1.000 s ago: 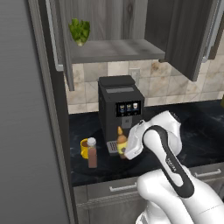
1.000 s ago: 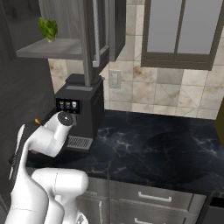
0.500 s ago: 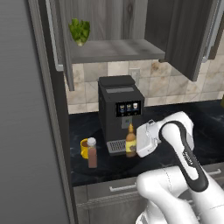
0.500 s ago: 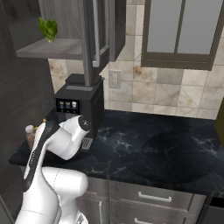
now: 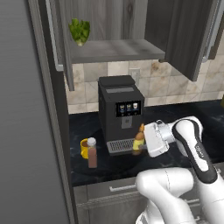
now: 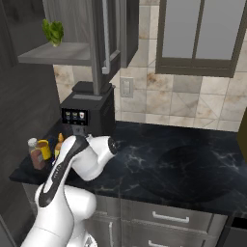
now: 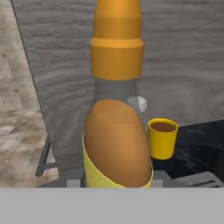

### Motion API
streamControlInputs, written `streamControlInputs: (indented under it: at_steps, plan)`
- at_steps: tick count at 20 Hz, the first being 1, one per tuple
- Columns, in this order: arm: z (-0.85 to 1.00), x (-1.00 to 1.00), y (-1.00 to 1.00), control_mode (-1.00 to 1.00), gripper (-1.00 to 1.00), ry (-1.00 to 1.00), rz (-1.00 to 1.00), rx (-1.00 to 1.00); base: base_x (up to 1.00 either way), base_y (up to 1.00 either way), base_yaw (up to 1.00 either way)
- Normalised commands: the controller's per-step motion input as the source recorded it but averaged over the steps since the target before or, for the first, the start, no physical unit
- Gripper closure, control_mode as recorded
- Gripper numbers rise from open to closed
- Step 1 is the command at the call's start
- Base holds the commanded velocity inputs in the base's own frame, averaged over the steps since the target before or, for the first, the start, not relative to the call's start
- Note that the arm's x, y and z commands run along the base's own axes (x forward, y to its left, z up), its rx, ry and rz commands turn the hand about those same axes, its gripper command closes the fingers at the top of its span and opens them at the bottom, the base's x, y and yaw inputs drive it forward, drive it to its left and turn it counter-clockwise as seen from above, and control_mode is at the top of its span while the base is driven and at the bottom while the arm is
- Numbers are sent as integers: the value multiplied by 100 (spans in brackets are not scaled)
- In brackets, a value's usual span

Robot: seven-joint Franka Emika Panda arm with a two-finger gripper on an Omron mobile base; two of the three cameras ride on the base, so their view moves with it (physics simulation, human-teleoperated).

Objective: Pick the cinnamon and honey bottle from the cabinet and place them next to the mug.

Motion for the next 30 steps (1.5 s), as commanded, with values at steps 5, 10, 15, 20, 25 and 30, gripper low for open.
streamControlInputs:
  at_steps: [5,10,15,20,25,30]
  plan:
    - [-67,0,11,-100,100,-3,8,5,0,0,0]
    - [-29,1,25,-100,100,0,20,0,0,0,0]
    - [-30,3,20,-100,100,-1,26,0,0,0,0]
    - [-30,0,18,-100,100,-3,18,0,0,0,0]
    - [-30,0,9,-100,100,-4,2,0,0,0,0]
    - [-21,0,5,-100,100,-3,-4,0,0,0,0]
